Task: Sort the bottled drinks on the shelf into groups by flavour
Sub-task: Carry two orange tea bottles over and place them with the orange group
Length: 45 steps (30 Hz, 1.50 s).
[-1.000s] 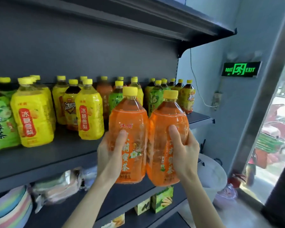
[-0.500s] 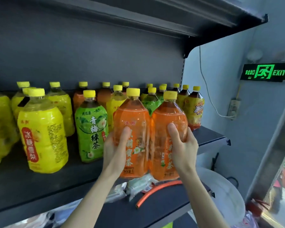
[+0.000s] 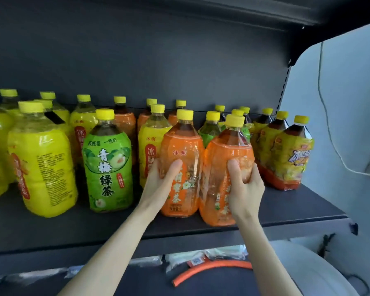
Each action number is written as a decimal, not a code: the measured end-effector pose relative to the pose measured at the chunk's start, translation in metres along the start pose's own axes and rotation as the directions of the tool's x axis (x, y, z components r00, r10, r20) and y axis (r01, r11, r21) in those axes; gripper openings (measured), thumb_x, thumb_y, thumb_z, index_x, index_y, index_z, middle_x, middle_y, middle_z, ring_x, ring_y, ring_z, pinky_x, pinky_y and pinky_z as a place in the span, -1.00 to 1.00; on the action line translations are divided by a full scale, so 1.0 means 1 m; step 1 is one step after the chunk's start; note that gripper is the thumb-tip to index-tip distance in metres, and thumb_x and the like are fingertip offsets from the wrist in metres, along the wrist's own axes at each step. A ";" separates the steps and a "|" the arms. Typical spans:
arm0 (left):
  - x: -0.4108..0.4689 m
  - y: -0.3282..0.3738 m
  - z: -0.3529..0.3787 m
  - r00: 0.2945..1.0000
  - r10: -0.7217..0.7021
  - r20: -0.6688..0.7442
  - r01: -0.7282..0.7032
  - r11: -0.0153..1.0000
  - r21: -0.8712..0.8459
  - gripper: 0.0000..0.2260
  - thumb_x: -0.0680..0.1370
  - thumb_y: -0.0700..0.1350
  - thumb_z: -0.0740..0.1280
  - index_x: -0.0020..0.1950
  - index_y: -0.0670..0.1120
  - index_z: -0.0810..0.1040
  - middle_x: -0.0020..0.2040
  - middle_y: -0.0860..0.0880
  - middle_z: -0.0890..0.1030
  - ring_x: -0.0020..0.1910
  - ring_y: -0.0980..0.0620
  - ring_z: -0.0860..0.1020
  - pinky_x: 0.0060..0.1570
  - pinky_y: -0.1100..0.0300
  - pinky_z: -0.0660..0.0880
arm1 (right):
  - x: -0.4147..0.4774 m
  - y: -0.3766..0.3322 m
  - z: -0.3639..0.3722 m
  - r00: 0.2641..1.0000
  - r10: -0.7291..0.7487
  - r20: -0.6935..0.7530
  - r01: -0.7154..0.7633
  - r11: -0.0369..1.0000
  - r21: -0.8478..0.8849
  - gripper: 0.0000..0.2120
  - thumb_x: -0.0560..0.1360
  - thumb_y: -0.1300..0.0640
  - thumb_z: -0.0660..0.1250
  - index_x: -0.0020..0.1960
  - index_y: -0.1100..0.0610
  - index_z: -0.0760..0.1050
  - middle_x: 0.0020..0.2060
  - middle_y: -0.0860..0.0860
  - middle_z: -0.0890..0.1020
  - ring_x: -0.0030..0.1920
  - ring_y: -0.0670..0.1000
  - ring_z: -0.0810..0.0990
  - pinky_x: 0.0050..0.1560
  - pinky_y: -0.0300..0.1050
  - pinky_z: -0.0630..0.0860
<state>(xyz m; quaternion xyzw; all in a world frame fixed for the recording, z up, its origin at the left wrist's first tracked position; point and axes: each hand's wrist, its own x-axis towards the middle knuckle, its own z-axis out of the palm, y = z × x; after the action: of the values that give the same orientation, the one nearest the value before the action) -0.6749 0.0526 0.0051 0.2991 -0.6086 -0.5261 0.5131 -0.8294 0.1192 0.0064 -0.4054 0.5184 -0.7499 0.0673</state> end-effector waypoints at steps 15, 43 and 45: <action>0.026 -0.013 -0.002 0.993 -0.089 0.072 0.085 0.994 0.064 -0.28 0.24 0.40 0.32 0.33 0.14 0.38 0.16 0.12 0.59 0.12 0.16 0.57 0.10 0.19 0.47 | 0.018 0.018 -0.002 1.000 0.024 0.010 -0.025 0.998 0.049 -0.50 0.26 -0.32 0.27 0.03 -0.01 0.52 -0.24 -0.24 0.65 -0.19 -0.26 0.60 -0.25 -0.46 0.45; 0.095 -0.035 0.019 0.986 -0.078 -0.149 0.104 0.979 0.173 -0.15 0.29 0.45 0.17 0.49 0.13 0.04 0.48 -0.03 0.21 0.43 -0.09 0.26 0.35 -0.13 0.31 | 0.017 0.018 0.006 0.997 0.071 0.006 -0.071 0.997 0.023 -0.36 0.22 -0.39 0.28 0.15 -0.01 0.48 -0.09 -0.21 0.62 -0.13 -0.32 0.60 -0.21 -0.42 0.48; 0.099 -0.037 0.020 0.983 -0.079 -0.164 0.110 0.976 0.189 -0.14 0.29 0.46 0.15 0.50 0.13 0.04 0.51 -0.03 0.14 0.46 -0.09 0.21 0.36 -0.15 0.28 | 0.019 0.018 0.005 0.996 0.089 -0.001 -0.089 0.996 0.020 -0.43 0.20 -0.41 0.26 0.06 -0.09 0.47 -0.11 -0.22 0.62 -0.13 -0.30 0.61 -0.18 -0.35 0.48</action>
<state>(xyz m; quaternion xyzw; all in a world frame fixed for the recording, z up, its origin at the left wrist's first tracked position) -0.7290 -0.0400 0.0023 0.4172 -0.6009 -0.4622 0.5012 -0.8448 0.0973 0.0023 -0.3804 0.5285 -0.7517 0.1043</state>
